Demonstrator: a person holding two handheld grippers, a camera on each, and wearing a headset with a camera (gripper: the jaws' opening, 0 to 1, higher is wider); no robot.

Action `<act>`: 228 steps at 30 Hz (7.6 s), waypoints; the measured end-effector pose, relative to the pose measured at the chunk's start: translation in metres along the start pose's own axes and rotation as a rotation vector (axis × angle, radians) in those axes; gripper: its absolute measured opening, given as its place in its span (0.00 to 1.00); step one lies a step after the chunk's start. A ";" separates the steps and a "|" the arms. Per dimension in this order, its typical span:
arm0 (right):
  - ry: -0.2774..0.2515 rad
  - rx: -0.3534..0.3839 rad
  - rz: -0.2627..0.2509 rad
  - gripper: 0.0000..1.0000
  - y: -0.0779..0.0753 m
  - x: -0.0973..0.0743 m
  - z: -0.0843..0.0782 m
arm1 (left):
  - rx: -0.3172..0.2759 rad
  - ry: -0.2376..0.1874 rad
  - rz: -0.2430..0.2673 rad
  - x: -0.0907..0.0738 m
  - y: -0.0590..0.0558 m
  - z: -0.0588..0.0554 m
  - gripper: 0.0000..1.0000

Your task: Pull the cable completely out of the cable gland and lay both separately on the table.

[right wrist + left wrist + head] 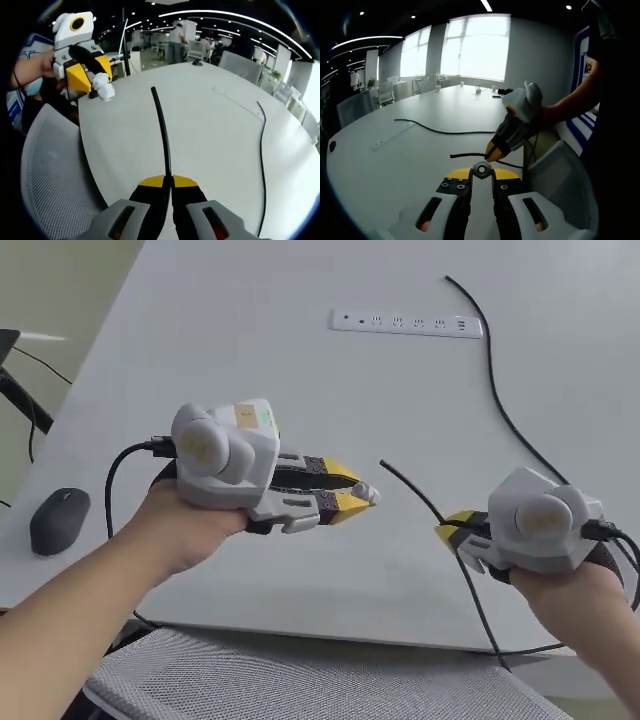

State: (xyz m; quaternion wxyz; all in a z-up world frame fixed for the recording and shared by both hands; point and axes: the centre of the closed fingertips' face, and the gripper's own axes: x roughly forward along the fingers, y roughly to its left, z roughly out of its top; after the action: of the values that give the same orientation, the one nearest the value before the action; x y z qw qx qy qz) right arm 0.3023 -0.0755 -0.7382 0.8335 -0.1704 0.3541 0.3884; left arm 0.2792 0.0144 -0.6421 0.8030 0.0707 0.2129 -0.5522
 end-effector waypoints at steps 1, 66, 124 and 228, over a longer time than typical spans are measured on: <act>0.000 0.000 -0.001 0.00 0.000 0.000 0.001 | -0.008 0.002 0.000 -0.001 0.001 -0.002 0.15; 0.095 -0.283 0.086 0.00 0.062 0.136 0.131 | -0.132 0.013 0.027 -0.066 0.040 -0.117 0.16; 0.219 -0.412 0.258 0.00 0.115 0.214 0.106 | -0.242 0.084 0.088 -0.066 0.087 -0.200 0.16; -0.253 0.076 0.096 0.57 0.057 -0.035 0.064 | -0.311 -0.021 0.449 -0.133 0.032 -0.121 0.70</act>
State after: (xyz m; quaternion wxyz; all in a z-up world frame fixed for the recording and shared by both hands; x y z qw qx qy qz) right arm 0.2722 -0.0219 -0.6687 0.8577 -0.0713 0.2684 0.4328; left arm 0.2369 0.1827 -0.6985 0.9087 -0.0136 0.2656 -0.3218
